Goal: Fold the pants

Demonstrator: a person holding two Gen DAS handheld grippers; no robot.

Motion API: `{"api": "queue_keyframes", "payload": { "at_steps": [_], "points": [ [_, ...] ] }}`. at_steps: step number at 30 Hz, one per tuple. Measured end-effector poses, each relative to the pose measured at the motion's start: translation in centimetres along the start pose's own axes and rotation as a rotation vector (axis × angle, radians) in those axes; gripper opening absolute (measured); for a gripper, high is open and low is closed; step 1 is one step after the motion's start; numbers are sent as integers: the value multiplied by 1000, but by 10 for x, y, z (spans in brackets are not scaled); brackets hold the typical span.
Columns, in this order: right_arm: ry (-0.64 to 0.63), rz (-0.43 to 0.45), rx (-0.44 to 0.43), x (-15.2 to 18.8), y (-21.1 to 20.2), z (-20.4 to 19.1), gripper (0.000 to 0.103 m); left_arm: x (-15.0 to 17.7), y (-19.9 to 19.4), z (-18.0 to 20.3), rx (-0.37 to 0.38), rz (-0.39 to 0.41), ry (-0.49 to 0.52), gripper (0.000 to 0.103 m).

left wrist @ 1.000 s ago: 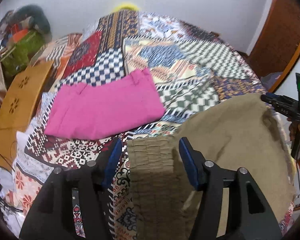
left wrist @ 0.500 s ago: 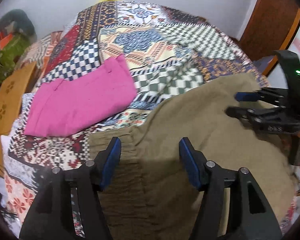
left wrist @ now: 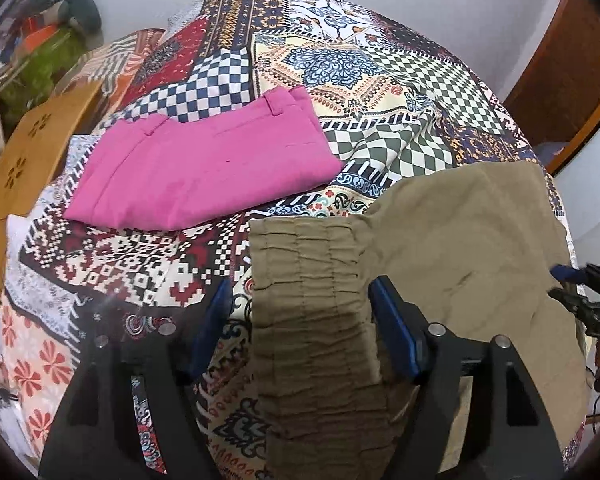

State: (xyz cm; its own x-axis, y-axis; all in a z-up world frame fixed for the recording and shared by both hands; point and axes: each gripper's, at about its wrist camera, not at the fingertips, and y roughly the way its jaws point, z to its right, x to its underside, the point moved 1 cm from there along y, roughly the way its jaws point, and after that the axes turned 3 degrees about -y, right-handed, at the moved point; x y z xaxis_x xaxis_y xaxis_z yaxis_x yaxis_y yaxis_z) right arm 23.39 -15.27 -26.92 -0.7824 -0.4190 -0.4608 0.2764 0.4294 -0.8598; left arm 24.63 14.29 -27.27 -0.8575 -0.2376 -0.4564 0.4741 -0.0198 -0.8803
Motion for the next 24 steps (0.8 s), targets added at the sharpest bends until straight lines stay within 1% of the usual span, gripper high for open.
{"api": "queue_keyframes", "payload": {
  "at_steps": [1, 2, 5, 9, 10, 18, 20, 24],
  "points": [
    [13, 3, 4, 5, -4, 2, 55, 0, -3, 1, -10, 3, 6, 72],
    [47, 13, 26, 7, -6, 4, 55, 1, -6, 3, -17, 8, 14, 72],
    [80, 22, 45, 12, -14, 6, 55, 3, -22, 7, -23, 34, 30, 72],
    [61, 50, 99, 8, -28, -1, 55, 7, -56, 10, -7, 93, 30, 72],
    [47, 70, 108, 5, -34, -6, 55, 7, -62, 11, -3, 104, 30, 72],
    [0, 216, 107, -11, -73, -36, 55, 25, -124, 22, 35, 199, 43, 72],
    [-7, 254, 96, -15, -82, -47, 55, 30, -134, 24, 46, 214, 45, 72],
    [-27, 301, 90, -18, -92, -66, 55, 46, -153, 29, 65, 241, 47, 72]
  ]
}}
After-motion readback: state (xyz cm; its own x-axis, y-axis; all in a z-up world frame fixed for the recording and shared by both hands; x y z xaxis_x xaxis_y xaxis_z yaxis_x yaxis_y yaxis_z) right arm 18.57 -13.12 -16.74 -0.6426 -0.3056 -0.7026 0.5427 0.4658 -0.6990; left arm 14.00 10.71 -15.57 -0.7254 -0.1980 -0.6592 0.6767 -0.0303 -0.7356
